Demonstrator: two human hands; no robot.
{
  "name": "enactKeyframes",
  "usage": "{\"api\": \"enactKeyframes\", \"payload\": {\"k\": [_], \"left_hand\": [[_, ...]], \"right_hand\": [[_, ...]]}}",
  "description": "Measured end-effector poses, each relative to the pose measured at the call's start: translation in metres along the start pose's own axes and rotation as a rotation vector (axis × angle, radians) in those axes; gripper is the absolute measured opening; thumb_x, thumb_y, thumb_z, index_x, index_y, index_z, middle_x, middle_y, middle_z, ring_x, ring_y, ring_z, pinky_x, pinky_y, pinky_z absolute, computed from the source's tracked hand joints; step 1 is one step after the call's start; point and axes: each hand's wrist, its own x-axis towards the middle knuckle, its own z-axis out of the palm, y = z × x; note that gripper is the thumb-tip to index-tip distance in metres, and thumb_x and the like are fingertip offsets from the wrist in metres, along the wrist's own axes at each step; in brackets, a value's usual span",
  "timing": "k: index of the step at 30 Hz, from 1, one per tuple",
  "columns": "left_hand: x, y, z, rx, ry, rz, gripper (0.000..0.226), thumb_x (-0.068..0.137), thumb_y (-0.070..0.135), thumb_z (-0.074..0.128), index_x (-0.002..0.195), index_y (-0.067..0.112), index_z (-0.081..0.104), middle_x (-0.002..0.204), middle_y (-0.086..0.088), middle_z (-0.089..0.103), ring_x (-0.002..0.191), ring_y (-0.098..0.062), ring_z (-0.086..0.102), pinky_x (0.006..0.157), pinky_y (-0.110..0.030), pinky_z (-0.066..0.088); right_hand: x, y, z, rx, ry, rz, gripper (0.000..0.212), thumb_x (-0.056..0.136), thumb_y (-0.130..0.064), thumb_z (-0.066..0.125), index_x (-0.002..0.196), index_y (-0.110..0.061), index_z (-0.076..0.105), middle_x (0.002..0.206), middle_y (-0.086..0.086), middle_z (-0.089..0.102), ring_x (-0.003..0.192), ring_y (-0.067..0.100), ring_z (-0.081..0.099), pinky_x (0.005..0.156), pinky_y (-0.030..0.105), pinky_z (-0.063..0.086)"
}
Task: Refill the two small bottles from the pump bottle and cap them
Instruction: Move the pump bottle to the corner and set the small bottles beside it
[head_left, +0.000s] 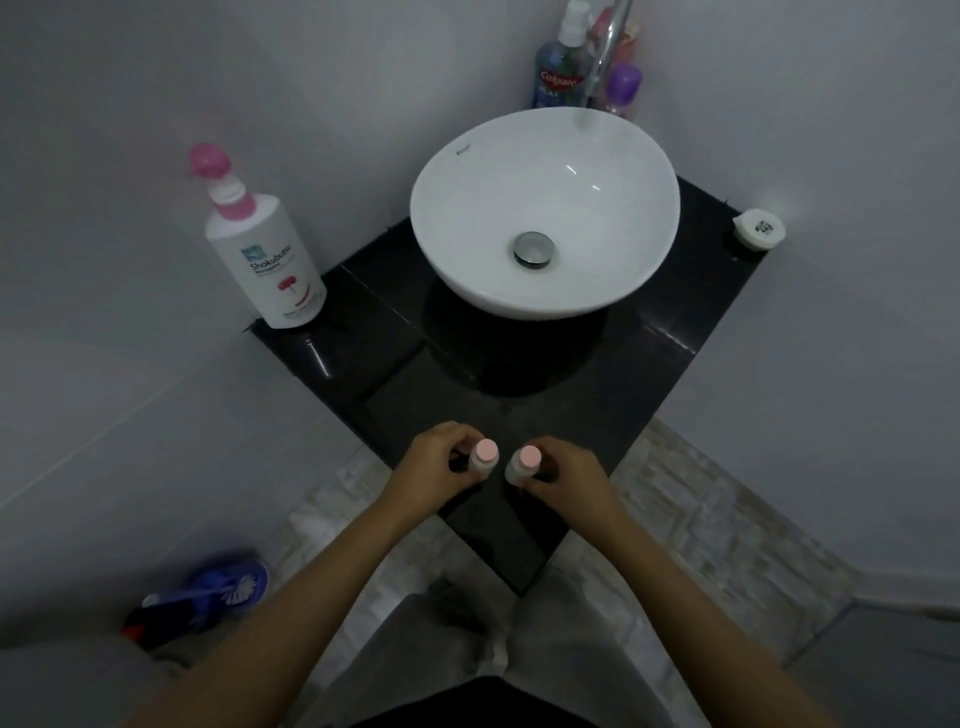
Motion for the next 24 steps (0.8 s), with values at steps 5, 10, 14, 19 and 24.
{"api": "enactKeyframes", "payload": {"k": [5, 10, 14, 19, 24], "left_hand": [[-0.007, 0.001, -0.006, -0.066, 0.095, -0.042, 0.032, 0.071, 0.015, 0.078, 0.099, 0.021, 0.064, 0.101, 0.004, 0.065, 0.091, -0.004, 0.062, 0.081, -0.014, 0.051], [-0.011, -0.004, -0.044, -0.124, 0.322, -0.114, 0.029, 0.068, 0.012, 0.078, 0.093, 0.019, 0.065, 0.092, 0.004, 0.066, 0.083, -0.005, 0.062, 0.074, -0.016, 0.051], [-0.007, -0.016, -0.087, -0.102, 0.516, -0.229, 0.032, 0.068, 0.008, 0.077, 0.095, 0.017, 0.065, 0.09, 0.001, 0.066, 0.08, -0.011, 0.061, 0.069, -0.02, 0.048], [0.01, -0.032, -0.126, -0.108, 0.676, -0.353, 0.032, 0.069, 0.008, 0.078, 0.096, 0.015, 0.063, 0.091, 0.0, 0.063, 0.078, -0.012, 0.059, 0.067, -0.017, 0.044], [0.03, -0.045, -0.142, -0.104, 0.782, -0.415, 0.026, 0.07, 0.009, 0.076, 0.092, 0.012, 0.062, 0.089, -0.004, 0.065, 0.074, -0.013, 0.058, 0.067, -0.023, 0.047]], "right_hand": [[0.011, -0.007, -0.001, 0.041, -0.017, -0.037, 0.03, 0.076, -0.021, 0.076, 0.103, -0.02, 0.064, 0.095, -0.01, 0.063, 0.086, 0.004, 0.06, 0.069, 0.008, 0.043], [0.039, -0.044, -0.01, 0.149, -0.074, -0.128, 0.025, 0.075, -0.018, 0.076, 0.096, -0.025, 0.065, 0.087, -0.015, 0.068, 0.083, -0.011, 0.062, 0.073, 0.007, 0.047], [0.077, -0.083, -0.01, 0.169, -0.161, -0.223, 0.025, 0.075, -0.017, 0.076, 0.097, -0.022, 0.067, 0.089, -0.007, 0.071, 0.084, 0.002, 0.066, 0.077, 0.019, 0.052], [0.14, -0.134, 0.011, 0.109, -0.186, -0.324, 0.026, 0.074, -0.014, 0.077, 0.097, -0.016, 0.066, 0.084, -0.005, 0.068, 0.072, 0.002, 0.061, 0.073, 0.017, 0.048], [0.194, -0.171, 0.044, 0.089, -0.227, -0.319, 0.026, 0.074, -0.011, 0.075, 0.097, -0.012, 0.066, 0.095, 0.003, 0.071, 0.091, 0.018, 0.066, 0.088, 0.037, 0.054]]}}
